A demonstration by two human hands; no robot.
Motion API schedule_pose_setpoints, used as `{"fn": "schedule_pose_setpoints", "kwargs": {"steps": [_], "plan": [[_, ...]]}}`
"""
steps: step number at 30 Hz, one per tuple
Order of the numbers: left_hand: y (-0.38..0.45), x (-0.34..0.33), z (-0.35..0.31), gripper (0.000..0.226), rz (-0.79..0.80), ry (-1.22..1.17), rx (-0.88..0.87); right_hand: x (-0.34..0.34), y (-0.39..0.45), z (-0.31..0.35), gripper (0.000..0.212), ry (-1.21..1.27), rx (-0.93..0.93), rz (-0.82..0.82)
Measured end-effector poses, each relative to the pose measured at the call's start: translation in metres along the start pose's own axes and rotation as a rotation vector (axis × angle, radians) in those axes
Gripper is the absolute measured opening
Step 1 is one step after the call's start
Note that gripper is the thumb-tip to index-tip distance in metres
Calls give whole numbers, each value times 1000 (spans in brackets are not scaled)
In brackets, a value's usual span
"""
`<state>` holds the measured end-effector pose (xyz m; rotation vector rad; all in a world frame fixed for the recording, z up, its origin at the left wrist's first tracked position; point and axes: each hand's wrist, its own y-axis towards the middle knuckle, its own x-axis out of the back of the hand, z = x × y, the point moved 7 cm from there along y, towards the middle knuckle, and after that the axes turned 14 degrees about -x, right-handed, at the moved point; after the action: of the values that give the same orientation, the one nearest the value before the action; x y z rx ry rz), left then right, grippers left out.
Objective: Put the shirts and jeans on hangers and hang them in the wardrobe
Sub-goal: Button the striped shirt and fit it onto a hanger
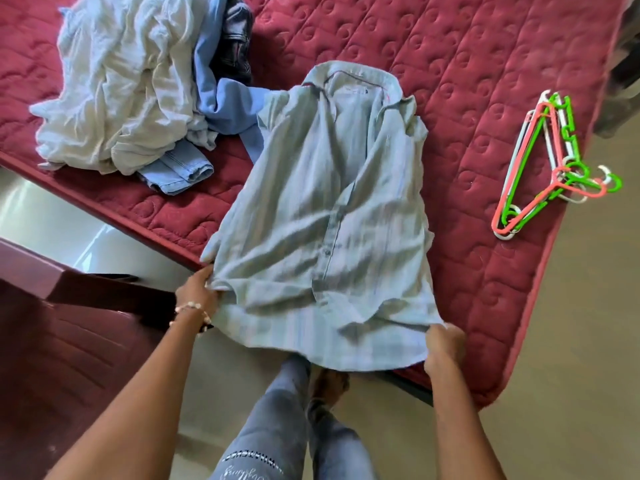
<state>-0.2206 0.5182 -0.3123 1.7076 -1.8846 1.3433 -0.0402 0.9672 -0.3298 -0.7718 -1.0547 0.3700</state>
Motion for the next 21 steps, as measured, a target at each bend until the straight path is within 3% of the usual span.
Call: {"fn": "schedule_pose_setpoints", "kwargs": {"steps": [2, 4, 6, 8, 9, 11, 13, 16, 19, 20, 21], "plan": [[-13, -6, 5, 58, -30, 203, 88, 2, -15, -5, 38, -211, 39, -140], [-27, -16, -8, 65, -92, 389, 91, -2, -24, -11, 47, -482, 134, -301], [-35, -27, -29, 66, -219, 623, -82, -10, -38, -3, 49, -582, 292, -410], [-39, -49, -56, 70, -176, 801, -350, -22, -56, 13, 50, -597, 527, -441], [-45, -67, -72, 72, -131, 858, -544, -31, -67, 20, 53, -598, 671, -415], [-58, -100, -105, 68, 39, 873, -878, -55, -86, 35, 57, -602, 909, -213], [-57, -126, -114, 63, 324, 864, -926, -87, -95, 47, 58, -700, 994, 98], [-35, -144, -126, 42, 660, 794, -707, -123, -93, 57, 44, -965, 805, 473], [-29, -148, -126, 26, 1104, 557, -321, -120, -90, 81, 37, -782, 426, 673], [-13, -146, -118, 32, 1084, 497, -199, -120, -89, 97, 37, -720, 401, 695], [18, -139, -111, 43, 930, 435, -49, -128, -84, 118, 36, -687, 424, 677]]}}
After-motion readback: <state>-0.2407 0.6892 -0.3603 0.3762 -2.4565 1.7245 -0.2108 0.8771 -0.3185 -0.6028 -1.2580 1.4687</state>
